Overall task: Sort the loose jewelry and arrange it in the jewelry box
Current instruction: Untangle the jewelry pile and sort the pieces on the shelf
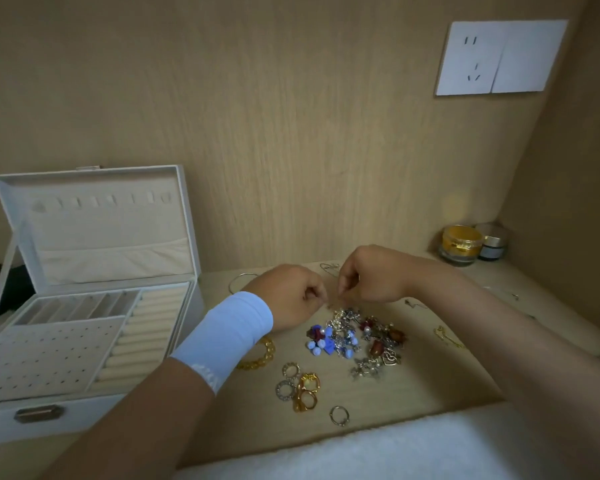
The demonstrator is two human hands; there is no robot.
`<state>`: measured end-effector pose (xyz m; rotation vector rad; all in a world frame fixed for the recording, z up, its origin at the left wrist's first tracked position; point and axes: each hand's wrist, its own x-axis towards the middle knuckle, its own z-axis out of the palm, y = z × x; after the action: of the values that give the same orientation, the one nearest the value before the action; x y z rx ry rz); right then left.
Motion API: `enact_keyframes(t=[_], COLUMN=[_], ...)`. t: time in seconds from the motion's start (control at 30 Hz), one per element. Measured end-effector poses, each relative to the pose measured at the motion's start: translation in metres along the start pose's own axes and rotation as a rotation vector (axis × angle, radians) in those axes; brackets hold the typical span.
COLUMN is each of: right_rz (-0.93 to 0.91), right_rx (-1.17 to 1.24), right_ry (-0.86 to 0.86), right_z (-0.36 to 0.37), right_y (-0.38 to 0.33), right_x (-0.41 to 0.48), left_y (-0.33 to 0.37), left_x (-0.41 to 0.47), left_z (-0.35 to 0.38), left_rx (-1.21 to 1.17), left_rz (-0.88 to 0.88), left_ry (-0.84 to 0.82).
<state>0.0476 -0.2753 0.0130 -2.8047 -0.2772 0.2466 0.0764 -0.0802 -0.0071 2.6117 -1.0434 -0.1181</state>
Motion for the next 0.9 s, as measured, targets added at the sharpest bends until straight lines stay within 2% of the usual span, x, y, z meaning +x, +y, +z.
enact_keyframes(t=[0.23, 0.37, 0.6, 0.9], right_rz=[0.014, 0.008, 0.01, 0.001], right_rx=[0.043, 0.13, 0.033, 0.032], right_ry=[-0.026, 0.074, -0.038, 0.038], right_z=[0.011, 0.005, 0.014, 0.028], right_y=[-0.004, 0.0, -0.004, -0.015], right_x=[-0.027, -0.047, -0.087, -0.08], left_y=[0.014, 0.02, 0.033, 0.037], left_x=[-0.023, -0.024, -0.027, -0.051], left_z=[0.011, 0.02, 0.024, 0.023], left_rx=[0.081, 0.08, -0.017, -0.035], left_rz=[-0.02, 0.005, -0.004, -0.007], left_ry=[-0.156, -0.118, -0.059, -0.069])
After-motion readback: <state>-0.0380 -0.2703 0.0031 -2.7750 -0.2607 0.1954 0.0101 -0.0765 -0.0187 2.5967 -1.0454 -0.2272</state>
